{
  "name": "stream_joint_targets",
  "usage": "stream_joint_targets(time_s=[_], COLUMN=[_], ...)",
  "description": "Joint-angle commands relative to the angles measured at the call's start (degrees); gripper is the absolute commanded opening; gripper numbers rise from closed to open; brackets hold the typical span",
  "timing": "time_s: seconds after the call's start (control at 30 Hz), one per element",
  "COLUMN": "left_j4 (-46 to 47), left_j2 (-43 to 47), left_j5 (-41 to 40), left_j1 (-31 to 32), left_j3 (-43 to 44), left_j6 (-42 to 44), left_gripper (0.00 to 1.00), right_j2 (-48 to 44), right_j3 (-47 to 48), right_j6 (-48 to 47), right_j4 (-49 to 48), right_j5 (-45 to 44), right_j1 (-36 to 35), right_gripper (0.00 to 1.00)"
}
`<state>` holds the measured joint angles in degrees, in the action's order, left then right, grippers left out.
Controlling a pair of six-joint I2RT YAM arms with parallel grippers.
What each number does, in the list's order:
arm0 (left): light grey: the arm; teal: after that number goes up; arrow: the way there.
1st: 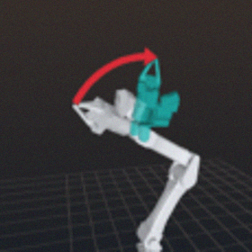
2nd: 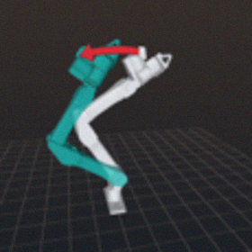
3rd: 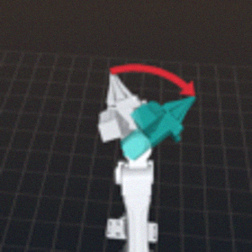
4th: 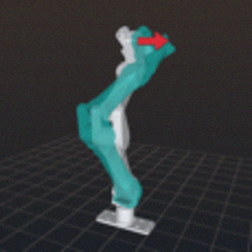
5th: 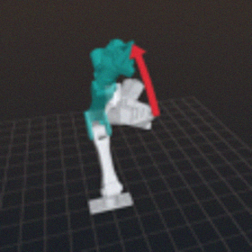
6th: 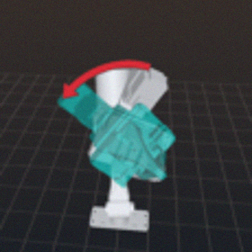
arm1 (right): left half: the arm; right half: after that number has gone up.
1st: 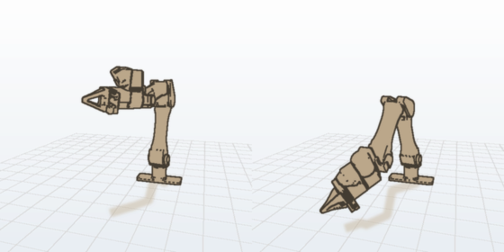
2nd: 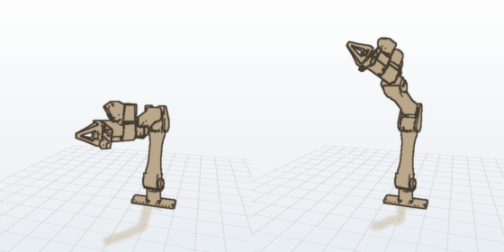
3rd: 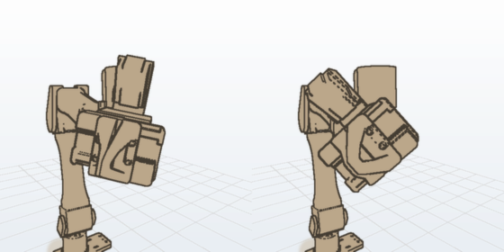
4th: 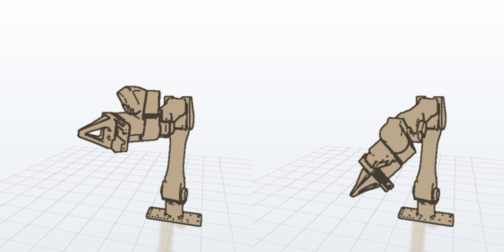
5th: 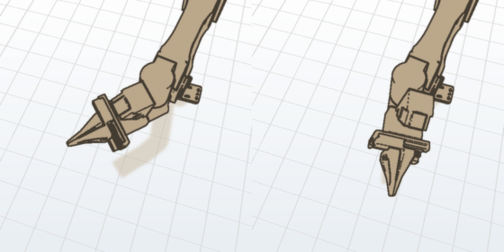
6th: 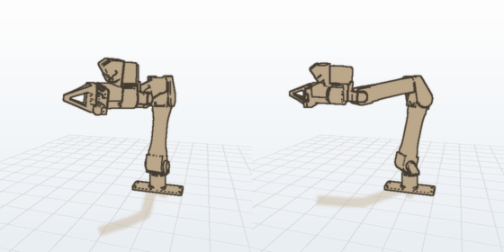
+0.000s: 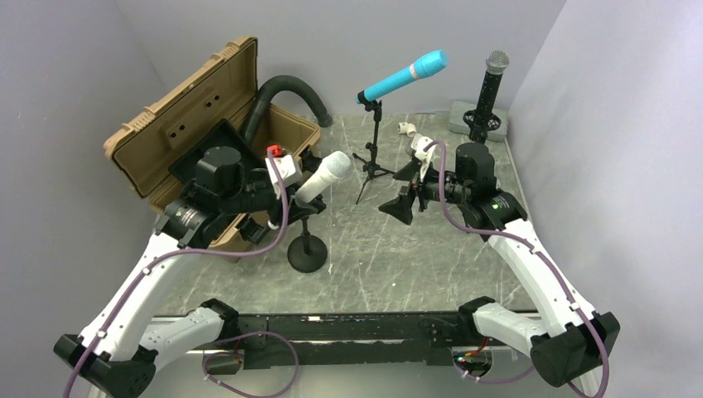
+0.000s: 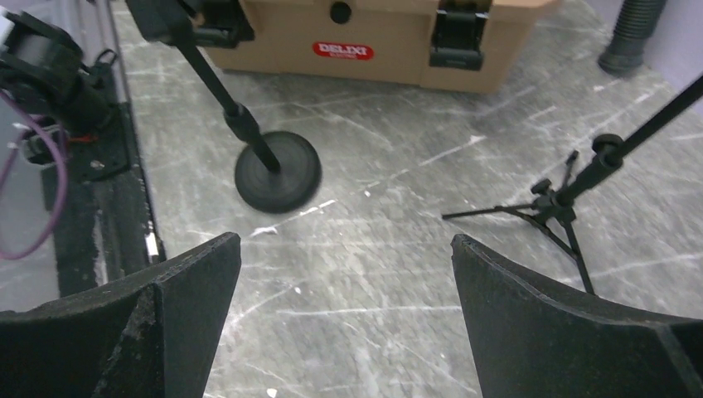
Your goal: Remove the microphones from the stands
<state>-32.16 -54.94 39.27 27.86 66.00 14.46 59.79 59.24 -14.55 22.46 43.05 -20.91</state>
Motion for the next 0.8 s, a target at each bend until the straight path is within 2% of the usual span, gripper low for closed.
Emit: stream_joint_targets(time_s=[0.0, 0.37, 0.53, 0.77], left_j4=[5.75, 14.82, 13.78, 16.51], left_j2=[-3.53, -13.22, -15.81, -16.5], left_j5=[11.13, 20.42, 22.16, 22.36], left_j1=[0.44, 2.1, 5.29, 6.11], left_j3=[4.56, 12.05, 12.09, 9.07], left_j6=[-0.23, -4.13, 0.07, 0.72], left_gripper=[0.0, 0.0, 0.0, 0.0], right_j2=[0.52, 1.91, 2.17, 2.58], right_j3=[3.78, 4.29, 2.5, -0.93], right_j6=[3.11, 4.8, 5.66, 6.0], right_j4=[-4.52, -8.34, -13.06, -18.34], right_j5=[5.93, 14.23, 16.71, 18.89], right_j1=[-0.82, -2.54, -2.97, -4.2], right_gripper=[1.0, 1.0, 1.0, 1.0])
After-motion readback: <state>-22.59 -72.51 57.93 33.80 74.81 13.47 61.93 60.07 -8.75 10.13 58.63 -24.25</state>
